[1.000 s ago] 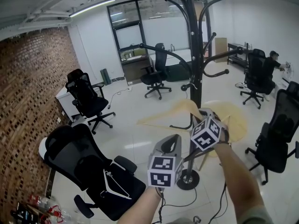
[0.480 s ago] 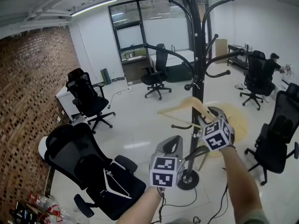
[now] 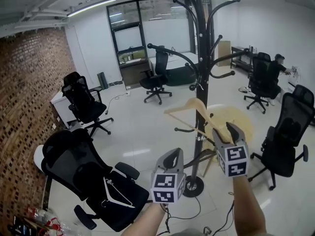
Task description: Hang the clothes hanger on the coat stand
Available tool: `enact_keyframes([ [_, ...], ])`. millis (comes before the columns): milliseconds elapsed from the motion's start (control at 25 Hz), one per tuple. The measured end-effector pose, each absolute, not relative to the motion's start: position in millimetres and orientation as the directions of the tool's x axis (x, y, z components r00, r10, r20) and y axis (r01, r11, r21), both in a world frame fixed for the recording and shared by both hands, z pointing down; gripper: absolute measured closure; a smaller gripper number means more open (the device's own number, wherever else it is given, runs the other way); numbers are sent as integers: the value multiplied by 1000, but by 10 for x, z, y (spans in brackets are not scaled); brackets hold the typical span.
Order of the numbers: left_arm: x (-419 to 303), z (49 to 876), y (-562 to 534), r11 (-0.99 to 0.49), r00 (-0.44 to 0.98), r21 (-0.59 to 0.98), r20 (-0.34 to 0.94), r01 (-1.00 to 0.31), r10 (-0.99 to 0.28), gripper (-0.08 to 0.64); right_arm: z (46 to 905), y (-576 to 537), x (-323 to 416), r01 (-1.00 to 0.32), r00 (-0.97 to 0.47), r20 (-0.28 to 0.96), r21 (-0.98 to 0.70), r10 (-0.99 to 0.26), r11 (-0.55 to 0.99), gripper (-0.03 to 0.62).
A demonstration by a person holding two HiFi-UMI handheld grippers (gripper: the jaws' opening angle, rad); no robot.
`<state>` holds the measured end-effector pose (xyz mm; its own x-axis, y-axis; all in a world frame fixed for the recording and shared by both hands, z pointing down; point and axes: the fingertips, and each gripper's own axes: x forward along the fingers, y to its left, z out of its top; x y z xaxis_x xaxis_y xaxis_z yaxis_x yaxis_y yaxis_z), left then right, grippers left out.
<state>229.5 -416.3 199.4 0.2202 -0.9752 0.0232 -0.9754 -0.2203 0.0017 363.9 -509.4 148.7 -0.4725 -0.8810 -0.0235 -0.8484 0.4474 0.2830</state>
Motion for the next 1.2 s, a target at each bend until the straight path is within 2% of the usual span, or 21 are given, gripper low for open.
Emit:
enact_keyframes([
  [240, 2237, 2355, -3848, -241, 242, -11, -6, -970, -970, 546, 2074, -4415, 3663, -858, -499, 0, 140, -867, 494, 450],
  [320, 2263, 2520, -3758, -257, 257, 14, 4, -966, -966, 546, 2290, -4251, 3680, -864, -489, 31, 119, -872, 489, 533],
  [360, 2286, 2579, -3718, -265, 265, 24, 7, -964, -964, 546, 2377, -4181, 3699, -867, -485, 45, 106, -873, 487, 538],
  [440, 2354, 2664, -3647, -285, 285, 38, 15, -958, -958, 547, 2510, -4056, 3754, -874, -471, 73, 95, -879, 476, 592],
  [760, 2593, 3115, -3371, -336, 342, 71, 86, -939, -936, 546, 2985, -3595, 3819, -902, -427, 123, 12, -896, 431, 592],
  [960, 2572, 3612, -3215, -317, 326, 78, 184, -945, -927, 546, 3345, -3340, 3852, -905, -420, 195, -28, -886, 424, 592],
  [1200, 2534, 3846, -3047, -323, 331, 71, 217, -944, -918, 546, 3593, -3211, 3893, -914, -403, 226, -58, -887, 401, 592],
])
